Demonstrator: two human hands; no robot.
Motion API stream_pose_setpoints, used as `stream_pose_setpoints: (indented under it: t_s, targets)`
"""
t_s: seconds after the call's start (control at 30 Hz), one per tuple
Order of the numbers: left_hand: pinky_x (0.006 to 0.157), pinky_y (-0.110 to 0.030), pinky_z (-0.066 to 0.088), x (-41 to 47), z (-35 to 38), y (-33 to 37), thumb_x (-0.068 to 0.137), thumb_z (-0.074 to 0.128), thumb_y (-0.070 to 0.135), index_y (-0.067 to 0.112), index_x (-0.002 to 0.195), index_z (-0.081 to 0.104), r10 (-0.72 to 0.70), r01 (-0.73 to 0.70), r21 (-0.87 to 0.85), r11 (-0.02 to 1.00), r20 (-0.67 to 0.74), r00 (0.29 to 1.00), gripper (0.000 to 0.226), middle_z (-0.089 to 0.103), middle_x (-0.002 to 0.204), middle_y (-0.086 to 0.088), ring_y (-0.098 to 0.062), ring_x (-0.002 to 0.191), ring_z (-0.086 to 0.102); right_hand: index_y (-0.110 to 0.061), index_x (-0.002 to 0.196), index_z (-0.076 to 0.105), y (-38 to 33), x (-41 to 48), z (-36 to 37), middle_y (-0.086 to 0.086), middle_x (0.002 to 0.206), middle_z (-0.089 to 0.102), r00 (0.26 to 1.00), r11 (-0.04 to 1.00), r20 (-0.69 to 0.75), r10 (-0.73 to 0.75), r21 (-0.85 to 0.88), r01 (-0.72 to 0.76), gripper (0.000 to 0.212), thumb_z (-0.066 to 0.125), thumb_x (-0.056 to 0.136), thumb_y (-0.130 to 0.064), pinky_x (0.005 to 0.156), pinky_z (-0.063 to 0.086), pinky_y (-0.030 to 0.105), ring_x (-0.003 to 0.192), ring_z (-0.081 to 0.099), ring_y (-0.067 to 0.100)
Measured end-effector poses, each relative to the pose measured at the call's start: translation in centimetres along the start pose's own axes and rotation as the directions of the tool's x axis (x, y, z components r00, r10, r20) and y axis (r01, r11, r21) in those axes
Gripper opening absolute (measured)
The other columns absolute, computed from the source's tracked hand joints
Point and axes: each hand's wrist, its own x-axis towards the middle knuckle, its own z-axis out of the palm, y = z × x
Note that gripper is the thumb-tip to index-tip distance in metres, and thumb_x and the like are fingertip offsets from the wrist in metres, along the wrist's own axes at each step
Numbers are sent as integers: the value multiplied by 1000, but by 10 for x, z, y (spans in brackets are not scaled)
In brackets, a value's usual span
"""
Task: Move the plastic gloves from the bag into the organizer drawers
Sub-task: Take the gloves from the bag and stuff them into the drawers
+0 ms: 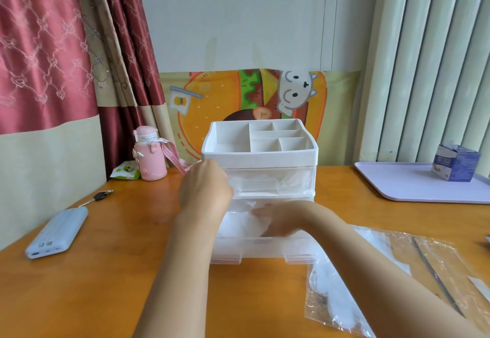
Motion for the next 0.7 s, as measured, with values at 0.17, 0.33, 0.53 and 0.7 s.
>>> stream_pose_setpoints:
  t_s: [0.17,0.33,0.53,0.7]
  targets:
    - [81,-27,49,-8,11,7,87,70,25,12,101,72,149,-128,-83,988,327,933,19,69,102,-3,-20,96,63,-16,148,30,3,13,3,5,149,38,1000,998,7,-3,-65,4,59,51,97,-36,110,31,33,134,38,24]
    - [55,-24,34,-10,40,6,89,65,33,4,113,62,3,-68,91,994,573,820,38,53,76,-3,-20,76,54,-18,140,44,8,6,5,4,141,48,998,1000,-57,0,12,1,49,53,95,-35,99,35,29,123,46,24]
    - [75,-26,41,-5,57,6,92,60,20,9,125,55,-4,-66,97,993,589,808,35,53,103,-6,-19,89,50,-20,145,39,23,-22,1,0,146,43,960,988,-244,136,107,-113,72,72,82,-16,105,36,29,132,41,21]
    - [78,-29,43,-6,57,6,84,72,35,10,124,55,-40,-15,89,996,591,806,50,57,120,-10,-22,93,51,-3,119,57,9,-21,-1,4,91,51,960,972,-158,233,41,-229,33,62,87,-11,58,38,18,89,49,22]
